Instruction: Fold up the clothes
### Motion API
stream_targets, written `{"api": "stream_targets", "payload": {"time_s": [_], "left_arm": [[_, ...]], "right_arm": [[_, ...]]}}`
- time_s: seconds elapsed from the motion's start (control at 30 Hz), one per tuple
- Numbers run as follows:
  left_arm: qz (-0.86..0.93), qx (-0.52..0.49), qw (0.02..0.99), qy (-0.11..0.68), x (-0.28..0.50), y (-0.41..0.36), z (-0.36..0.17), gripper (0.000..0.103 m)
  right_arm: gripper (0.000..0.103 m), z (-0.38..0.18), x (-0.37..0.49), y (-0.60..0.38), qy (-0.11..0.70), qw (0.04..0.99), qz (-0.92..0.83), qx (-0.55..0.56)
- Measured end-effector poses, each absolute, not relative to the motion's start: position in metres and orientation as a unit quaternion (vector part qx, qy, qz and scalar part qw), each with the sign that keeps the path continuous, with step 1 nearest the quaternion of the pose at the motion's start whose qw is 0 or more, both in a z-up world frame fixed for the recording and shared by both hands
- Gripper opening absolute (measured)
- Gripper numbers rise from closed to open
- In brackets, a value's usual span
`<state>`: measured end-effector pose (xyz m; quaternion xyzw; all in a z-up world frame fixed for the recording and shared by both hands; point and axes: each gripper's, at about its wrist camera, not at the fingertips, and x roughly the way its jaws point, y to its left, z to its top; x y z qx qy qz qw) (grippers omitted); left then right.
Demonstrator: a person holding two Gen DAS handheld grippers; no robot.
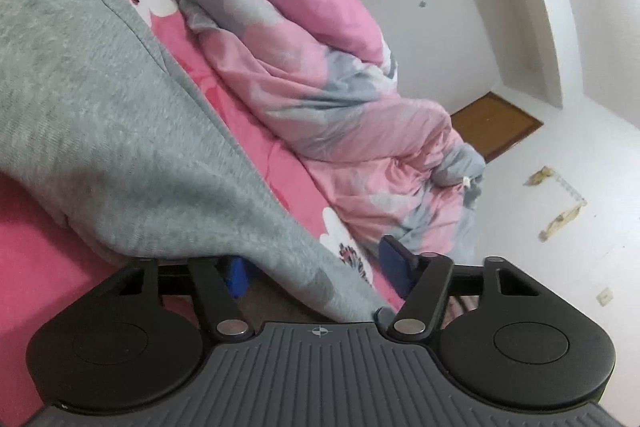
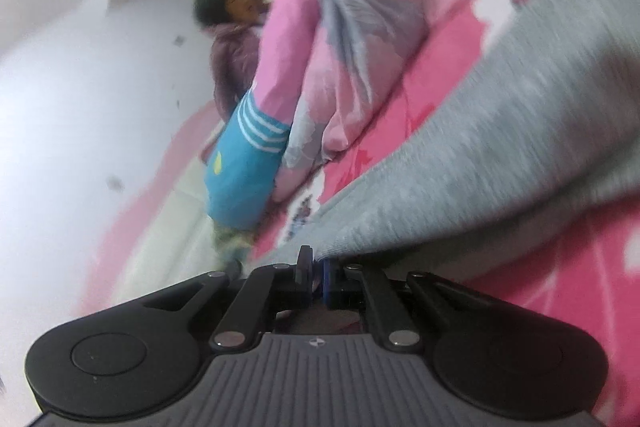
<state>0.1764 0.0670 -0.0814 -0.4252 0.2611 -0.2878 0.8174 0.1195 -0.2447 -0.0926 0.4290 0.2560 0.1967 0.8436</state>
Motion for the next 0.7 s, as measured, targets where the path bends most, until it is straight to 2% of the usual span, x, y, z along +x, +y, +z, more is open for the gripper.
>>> {"api": "stream_targets", "payload": {"time_s": [0.1,0.17,0.27,0.43,0.7], "left_arm": [[-0.288,-0.431,0.815,0.261,0.181,0.068,-0.086,0.044],[-0.291,-0.440,0.808,0.261,0.184,0.069,-0.088,0.038],[-0.297,-0.456,0.799,0.256,0.188,0.072,-0.089,0.030],[-0.305,-0.460,0.799,0.241,0.186,0.075,-0.086,0.017],[-0.319,-0.452,0.802,0.225,0.184,0.076,-0.080,0.013]], "right_arm": [[0.011,-0.082,0.117,-0.230,0.256,0.885,0.202,0.333],[0.021,-0.075,0.116,-0.221,0.254,0.906,0.204,0.268],[0.023,-0.073,0.110,-0.195,0.263,0.912,0.254,0.185],[0.023,-0.079,0.139,-0.176,0.283,0.920,0.221,0.159],[0.023,-0.091,0.181,-0.151,0.328,0.916,0.185,0.137]]}}
